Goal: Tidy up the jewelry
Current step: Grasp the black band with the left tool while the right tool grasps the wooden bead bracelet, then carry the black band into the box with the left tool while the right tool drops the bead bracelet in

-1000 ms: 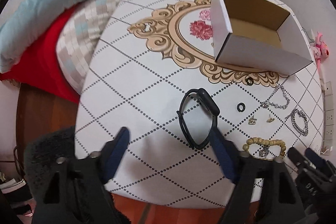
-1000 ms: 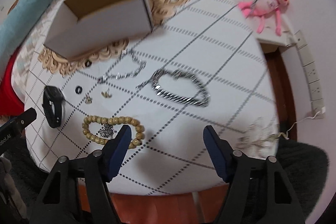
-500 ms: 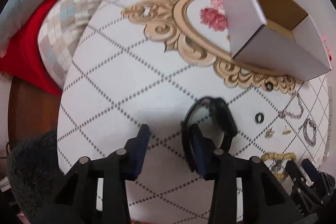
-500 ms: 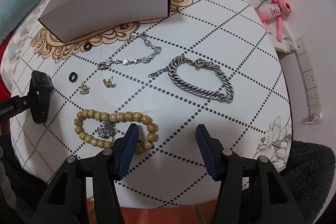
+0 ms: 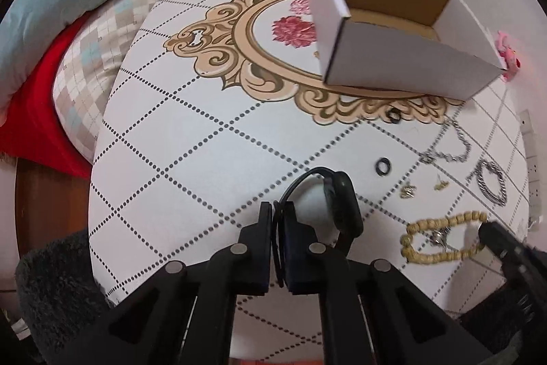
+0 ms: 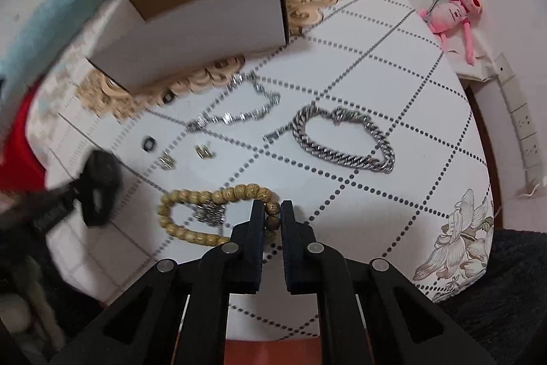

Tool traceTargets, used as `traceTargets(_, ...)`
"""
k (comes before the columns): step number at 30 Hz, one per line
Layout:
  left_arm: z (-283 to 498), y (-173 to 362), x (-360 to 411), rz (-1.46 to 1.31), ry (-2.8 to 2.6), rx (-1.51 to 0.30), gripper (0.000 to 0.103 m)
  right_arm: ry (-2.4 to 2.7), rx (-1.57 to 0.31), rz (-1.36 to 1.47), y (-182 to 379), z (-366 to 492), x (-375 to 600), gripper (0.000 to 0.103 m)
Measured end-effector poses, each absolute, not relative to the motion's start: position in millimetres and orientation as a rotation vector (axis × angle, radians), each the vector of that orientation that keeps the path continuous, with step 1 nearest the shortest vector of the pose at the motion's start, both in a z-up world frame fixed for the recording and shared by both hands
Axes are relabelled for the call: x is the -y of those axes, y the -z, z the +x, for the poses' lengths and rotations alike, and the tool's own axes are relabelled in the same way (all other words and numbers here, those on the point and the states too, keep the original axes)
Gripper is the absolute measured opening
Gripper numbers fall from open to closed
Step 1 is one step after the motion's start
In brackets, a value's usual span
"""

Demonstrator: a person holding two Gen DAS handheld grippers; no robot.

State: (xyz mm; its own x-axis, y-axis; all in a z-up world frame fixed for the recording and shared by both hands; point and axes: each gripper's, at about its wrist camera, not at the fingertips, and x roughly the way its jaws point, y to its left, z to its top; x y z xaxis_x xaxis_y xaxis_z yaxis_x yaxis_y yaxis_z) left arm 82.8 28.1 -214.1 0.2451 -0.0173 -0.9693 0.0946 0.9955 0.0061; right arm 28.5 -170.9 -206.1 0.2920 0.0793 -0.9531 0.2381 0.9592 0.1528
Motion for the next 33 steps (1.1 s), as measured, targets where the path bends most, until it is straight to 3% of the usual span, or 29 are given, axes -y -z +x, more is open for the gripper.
traceTargets(11, 77, 147, -2, 0.056, 0.148, -1.220, 0.004, -0.013, -1.150, 0.312, 141, 59, 193, 0.009)
traceTargets(21, 168, 97, 19, 0.040, 0.203, -1.136, 0.004, -0.100, -0.993, 0.286, 64, 129, 203, 0.009)
traceTargets(29, 234, 121, 33, 0.043, 0.234, -1.243, 0.005, -0.157, -1.072, 0.324, 89, 204, 212, 0.009)
traceTargets(33, 254, 136, 36, 0.017, 0.261, -1.303, 0.015, -0.171, -1.123, 0.333, 114, 227, 215, 0.009)
